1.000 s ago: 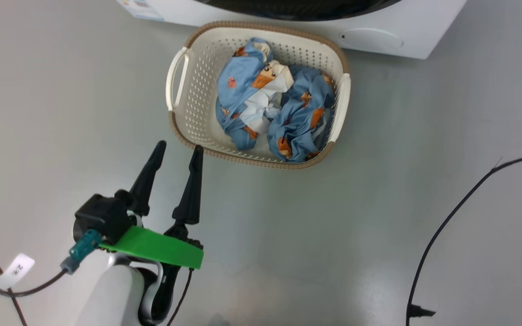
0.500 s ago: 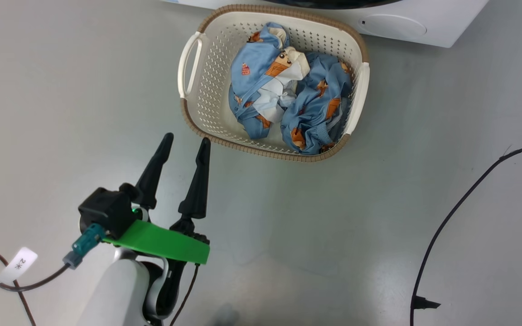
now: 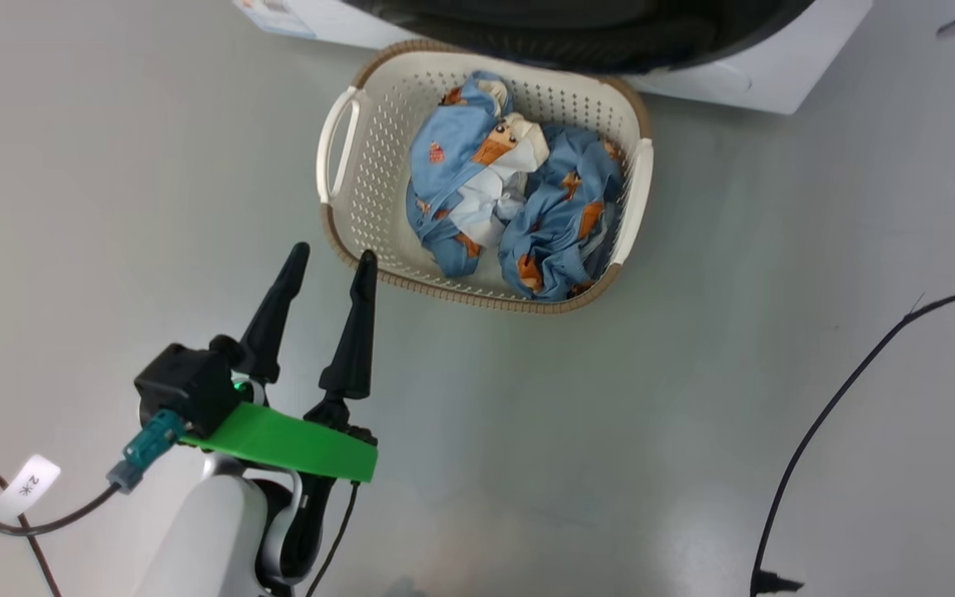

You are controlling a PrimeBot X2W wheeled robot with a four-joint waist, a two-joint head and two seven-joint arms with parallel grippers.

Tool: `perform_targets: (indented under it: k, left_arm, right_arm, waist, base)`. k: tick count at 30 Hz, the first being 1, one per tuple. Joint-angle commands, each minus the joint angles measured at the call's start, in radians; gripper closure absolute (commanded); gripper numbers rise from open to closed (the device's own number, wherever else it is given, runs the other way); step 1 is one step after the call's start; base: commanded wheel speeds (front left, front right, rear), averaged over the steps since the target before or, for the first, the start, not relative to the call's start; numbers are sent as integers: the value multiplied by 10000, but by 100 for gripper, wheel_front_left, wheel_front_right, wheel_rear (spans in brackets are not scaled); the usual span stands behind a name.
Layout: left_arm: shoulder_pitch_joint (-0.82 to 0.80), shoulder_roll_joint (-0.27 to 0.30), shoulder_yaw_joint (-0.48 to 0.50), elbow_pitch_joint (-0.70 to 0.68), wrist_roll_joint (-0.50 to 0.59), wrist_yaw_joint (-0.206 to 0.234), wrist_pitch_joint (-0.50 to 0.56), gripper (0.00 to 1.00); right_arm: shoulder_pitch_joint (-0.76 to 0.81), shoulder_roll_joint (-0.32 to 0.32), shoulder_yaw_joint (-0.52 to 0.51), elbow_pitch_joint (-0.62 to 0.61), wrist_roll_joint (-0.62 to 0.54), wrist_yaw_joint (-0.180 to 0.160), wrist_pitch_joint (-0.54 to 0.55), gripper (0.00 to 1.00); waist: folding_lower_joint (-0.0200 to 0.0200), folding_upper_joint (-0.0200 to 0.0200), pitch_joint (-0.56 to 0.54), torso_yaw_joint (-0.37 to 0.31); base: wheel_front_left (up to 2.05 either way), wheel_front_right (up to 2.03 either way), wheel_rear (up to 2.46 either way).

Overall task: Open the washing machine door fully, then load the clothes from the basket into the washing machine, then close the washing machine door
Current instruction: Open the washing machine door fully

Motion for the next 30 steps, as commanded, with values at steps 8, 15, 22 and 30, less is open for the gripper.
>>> perform_targets:
  k: [8, 15, 22, 30]
  left_arm:
    - [404, 269, 491, -106, 259, 15, -65, 0]
    - [649, 269, 596, -34, 358, -3, -65, 0]
    - [946, 269, 745, 27, 497, -17, -65, 0]
    - [1311, 269, 966, 110, 704, -29, -65, 0]
  right_arm:
    - [849, 645, 861, -683, -58, 63, 323, 100]
    - [1315, 789, 1234, -931, 47, 63, 335, 100]
    - [1976, 876, 1495, -1366, 266, 63, 405, 100]
    - [2781, 1060, 1778, -1830, 492, 63, 536, 100]
  waist:
    - [0, 0, -593, -206]
    - [0, 0, -999, -298]
    - [0, 0, -1498, -404]
    - [0, 0, -2084, -473]
  base:
    - [0, 0, 0]
    - [0, 0, 0]
    - [0, 0, 0]
    - [0, 0, 0]
